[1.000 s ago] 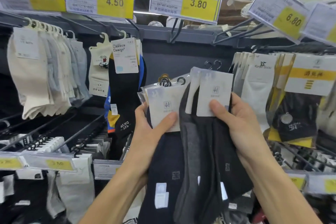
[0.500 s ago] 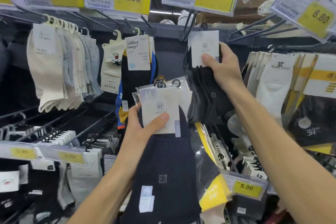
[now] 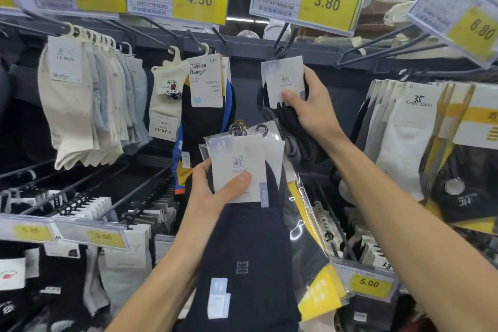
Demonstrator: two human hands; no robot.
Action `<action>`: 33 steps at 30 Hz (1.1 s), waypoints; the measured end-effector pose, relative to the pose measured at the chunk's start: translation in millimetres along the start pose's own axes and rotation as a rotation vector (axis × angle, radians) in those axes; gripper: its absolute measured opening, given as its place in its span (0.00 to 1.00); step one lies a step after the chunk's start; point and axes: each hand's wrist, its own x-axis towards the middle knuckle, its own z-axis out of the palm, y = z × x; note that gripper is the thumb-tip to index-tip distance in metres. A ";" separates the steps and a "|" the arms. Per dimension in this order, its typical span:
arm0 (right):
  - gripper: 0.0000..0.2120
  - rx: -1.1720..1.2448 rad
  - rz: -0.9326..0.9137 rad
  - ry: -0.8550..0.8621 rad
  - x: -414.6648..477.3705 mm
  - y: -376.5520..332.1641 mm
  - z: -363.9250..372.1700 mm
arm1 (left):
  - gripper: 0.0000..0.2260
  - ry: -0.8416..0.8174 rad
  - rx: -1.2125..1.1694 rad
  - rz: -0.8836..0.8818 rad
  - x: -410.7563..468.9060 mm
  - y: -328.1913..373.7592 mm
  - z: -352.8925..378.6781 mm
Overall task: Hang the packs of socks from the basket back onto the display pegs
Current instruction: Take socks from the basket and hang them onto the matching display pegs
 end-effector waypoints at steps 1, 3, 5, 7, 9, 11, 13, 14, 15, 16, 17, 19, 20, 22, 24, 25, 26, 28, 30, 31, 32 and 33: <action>0.25 -0.031 0.010 -0.012 1.5 2.4 1.5 | 0.33 0.000 -0.001 -0.003 0.3 -0.4 -0.3; 0.27 -0.099 0.041 -0.034 5.5 6.9 3.4 | 0.34 0.002 -0.002 -0.010 -0.1 -0.6 -1.0; 0.28 -0.178 0.080 -0.049 10.1 9.2 4.0 | 0.37 -0.006 0.002 -0.019 -1.0 -0.8 -1.9; 0.29 -0.266 0.128 -0.093 13.1 8.2 3.1 | 0.39 -0.005 0.006 -0.025 -2.8 -1.4 -3.2; 0.29 -0.326 0.171 -0.142 13.9 2.8 1.2 | 0.37 0.007 -0.003 -0.023 -5.4 -0.8 -4.2; 0.27 -0.346 0.163 -0.051 7.6 -11.6 -2.9 | 0.37 0.012 0.004 -0.023 -8.9 1.0 -3.7; 0.19 -0.274 0.106 0.130 -12.5 -35.7 -10.5 | 0.39 0.026 0.014 -0.007 -13.1 2.1 -3.8; 0.14 -0.223 0.083 0.157 -28.7 -49.1 -14.2 | 0.36 0.041 0.020 0.000 -14.6 2.3 -4.2; 0.11 -0.197 0.069 0.126 -48.9 -61.8 -16.8 | 0.33 0.051 0.021 -0.003 -16.1 2.9 -4.6; 0.14 -0.195 0.061 0.056 -71.7 -74.7 -17.3 | 0.31 0.061 0.022 -0.007 -17.8 4.4 -4.6; 0.18 -0.204 0.070 -0.025 -93.8 -86.6 -16.4 | 0.30 0.066 0.027 -0.003 -19.1 5.1 -4.1; 0.26 -0.249 0.104 -0.132 -125.7 -101.0 -11.6 | 0.26 0.071 0.074 0.026 -22.1 4.9 -0.8; 0.28 -0.270 0.114 -0.155 -134.8 -103.9 -9.0 | 0.24 0.078 0.104 0.032 -24.7 4.7 3.0; 0.29 -0.265 0.133 -0.160 -141.5 -102.1 -7.6 | 0.18 0.090 0.107 0.001 -26.6 10.4 14.5; 0.25 -0.209 0.161 -0.150 -140.6 -96.4 -8.8 | 0.07 -0.010 0.132 0.024 -25.7 15.2 13.7; 0.22 -0.161 0.182 -0.153 -139.8 -92.4 -9.8 | 0.07 -0.079 0.204 0.071 -27.2 17.2 14.3; 0.19 -0.097 0.204 -0.158 -139.2 -88.4 -10.7 | 0.10 -0.090 0.168 0.105 -24.3 19.0 12.6; 0.15 0.041 0.243 -0.165 -138.7 -82.2 -14.0 | 0.09 -0.026 0.038 0.090 -29.0 18.5 8.4; 0.16 0.147 0.257 -0.165 -139.5 -78.2 -19.2 | 0.04 0.027 -0.123 0.010 -37.3 18.7 12.1; 0.16 0.192 0.260 -0.161 -140.8 -77.8 -21.9 | 0.09 0.030 -0.097 -0.033 -38.8 19.2 16.3; 0.16 0.228 0.260 -0.159 -142.4 -78.0 -24.0 | 0.16 0.034 -0.114 -0.075 -40.4 19.5 21.2; 0.16 0.249 0.256 -0.159 -144.2 -78.5 -25.5 | 0.21 0.011 -0.141 -0.056 -42.1 13.9 17.8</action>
